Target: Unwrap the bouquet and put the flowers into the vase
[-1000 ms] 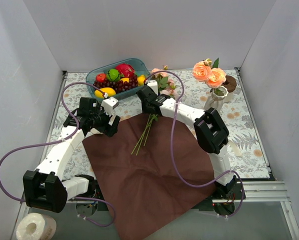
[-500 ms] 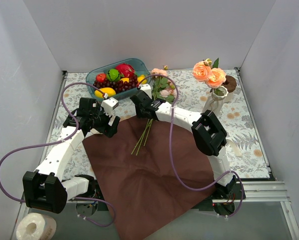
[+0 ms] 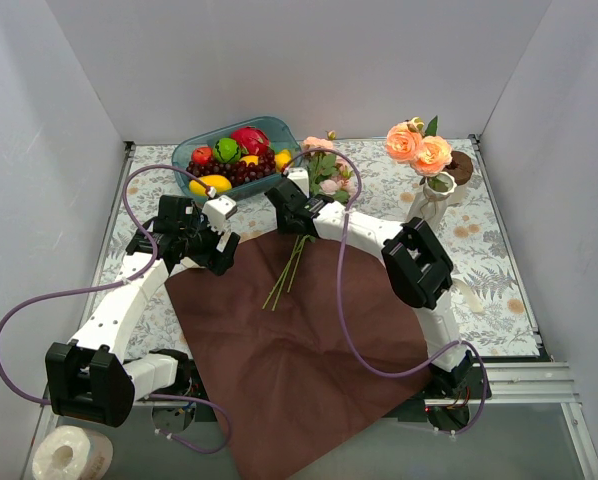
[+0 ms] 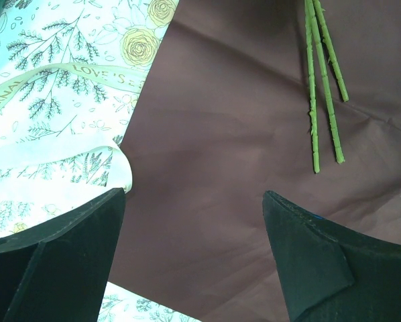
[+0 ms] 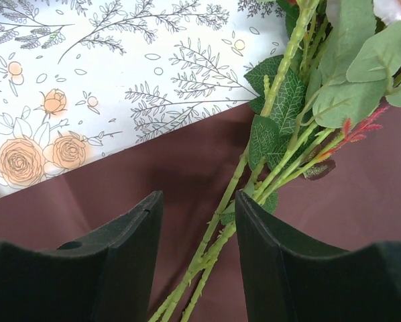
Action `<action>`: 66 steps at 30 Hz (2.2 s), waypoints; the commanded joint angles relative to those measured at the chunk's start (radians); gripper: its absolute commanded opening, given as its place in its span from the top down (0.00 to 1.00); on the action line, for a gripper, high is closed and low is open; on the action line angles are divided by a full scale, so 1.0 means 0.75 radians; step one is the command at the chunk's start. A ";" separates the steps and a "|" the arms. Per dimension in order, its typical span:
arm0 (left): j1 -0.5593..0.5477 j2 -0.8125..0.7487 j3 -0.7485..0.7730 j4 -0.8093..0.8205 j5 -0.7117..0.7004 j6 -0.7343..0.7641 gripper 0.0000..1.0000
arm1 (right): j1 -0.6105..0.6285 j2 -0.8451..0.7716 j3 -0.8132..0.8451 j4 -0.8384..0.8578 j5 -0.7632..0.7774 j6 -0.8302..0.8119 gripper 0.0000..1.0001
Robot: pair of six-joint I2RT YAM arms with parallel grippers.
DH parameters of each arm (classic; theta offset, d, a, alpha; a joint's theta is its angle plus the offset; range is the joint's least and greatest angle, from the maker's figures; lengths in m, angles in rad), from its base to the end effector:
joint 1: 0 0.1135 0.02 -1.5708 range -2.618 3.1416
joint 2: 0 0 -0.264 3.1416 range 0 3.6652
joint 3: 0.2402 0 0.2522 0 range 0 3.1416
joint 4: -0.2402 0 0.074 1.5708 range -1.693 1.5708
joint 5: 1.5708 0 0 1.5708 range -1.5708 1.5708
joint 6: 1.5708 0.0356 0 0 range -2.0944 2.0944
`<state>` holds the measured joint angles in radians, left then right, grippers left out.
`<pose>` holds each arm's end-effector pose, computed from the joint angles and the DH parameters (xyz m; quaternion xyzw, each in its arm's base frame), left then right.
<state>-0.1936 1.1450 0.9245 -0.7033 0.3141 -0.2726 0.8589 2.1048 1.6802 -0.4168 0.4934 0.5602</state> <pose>0.2217 -0.0547 0.2728 0.0127 0.9377 -0.2168 0.2712 0.3214 0.3467 0.2160 -0.0487 0.9088 0.0522 0.4110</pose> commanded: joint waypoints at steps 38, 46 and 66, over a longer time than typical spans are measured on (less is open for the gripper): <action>-0.002 -0.042 -0.032 0.019 -0.004 0.010 0.19 | -0.082 0.049 -0.033 0.192 -0.087 0.036 0.99; -0.002 -0.089 -0.032 -0.009 -0.002 0.008 0.19 | -0.031 -0.255 -0.115 0.298 -0.022 -0.080 0.99; -0.002 -0.054 -0.020 0.074 0.084 -0.109 0.20 | 0.051 -1.356 -0.408 0.963 -0.249 -1.102 0.99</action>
<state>-0.1936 1.1149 0.8928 -0.6765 0.3500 -0.3382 0.8970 1.2007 1.3594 0.1074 0.3359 0.0292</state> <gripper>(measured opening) 0.805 0.058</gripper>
